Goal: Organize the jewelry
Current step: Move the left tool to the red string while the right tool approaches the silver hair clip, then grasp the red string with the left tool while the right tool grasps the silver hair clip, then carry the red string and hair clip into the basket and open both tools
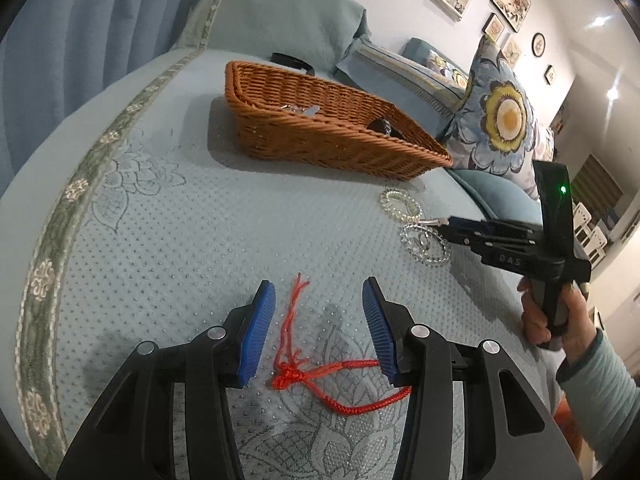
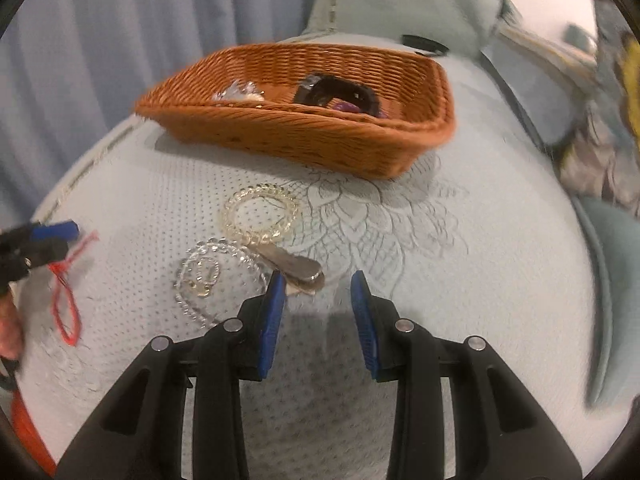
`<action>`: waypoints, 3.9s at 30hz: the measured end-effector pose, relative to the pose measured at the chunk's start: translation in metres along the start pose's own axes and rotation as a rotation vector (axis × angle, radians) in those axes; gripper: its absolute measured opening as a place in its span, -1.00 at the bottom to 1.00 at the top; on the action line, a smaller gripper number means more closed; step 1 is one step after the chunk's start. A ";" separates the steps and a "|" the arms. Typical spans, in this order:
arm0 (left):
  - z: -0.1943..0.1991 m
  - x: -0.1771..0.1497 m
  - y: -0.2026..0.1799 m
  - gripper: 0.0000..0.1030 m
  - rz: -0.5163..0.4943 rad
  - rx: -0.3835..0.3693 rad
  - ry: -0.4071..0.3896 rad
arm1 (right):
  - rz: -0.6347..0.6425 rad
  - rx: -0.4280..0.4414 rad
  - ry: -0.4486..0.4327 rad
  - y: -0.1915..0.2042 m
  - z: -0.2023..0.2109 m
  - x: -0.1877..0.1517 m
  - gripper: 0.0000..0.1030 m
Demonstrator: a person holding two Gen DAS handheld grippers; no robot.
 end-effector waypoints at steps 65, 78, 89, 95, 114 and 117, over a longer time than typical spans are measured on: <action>0.060 -0.018 -0.049 -0.95 -0.212 -0.094 -0.078 | -0.245 0.041 -0.231 0.025 0.091 -0.066 -0.61; 0.066 0.042 -0.079 -0.94 -0.258 -0.060 -0.190 | -0.278 -0.013 -0.301 0.012 0.108 -0.033 -0.61; 0.007 0.142 -0.085 -0.94 -0.284 0.075 -0.235 | -0.246 -0.050 -0.301 -0.011 0.078 0.085 -0.62; -0.032 0.164 -0.058 -0.93 -0.204 0.102 -0.234 | -0.341 -0.039 -0.207 -0.039 0.023 0.134 -0.61; -0.083 0.154 -0.014 -0.80 -0.100 0.112 -0.177 | -0.359 -0.069 -0.064 -0.043 -0.058 0.154 -0.42; -0.081 0.152 -0.016 -0.41 -0.102 0.109 -0.177 | -0.369 -0.074 -0.073 -0.044 -0.053 0.152 0.07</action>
Point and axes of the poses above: each gripper's, at about its wrist camera, not at the fingertips, and z roughly against the way its jaws point, y to its left, x to its top, the point moved 2 cm from there along -z, roughly the way its jaws point, and after that the axes turned 1 degree about -x, right-handed, at the moved point
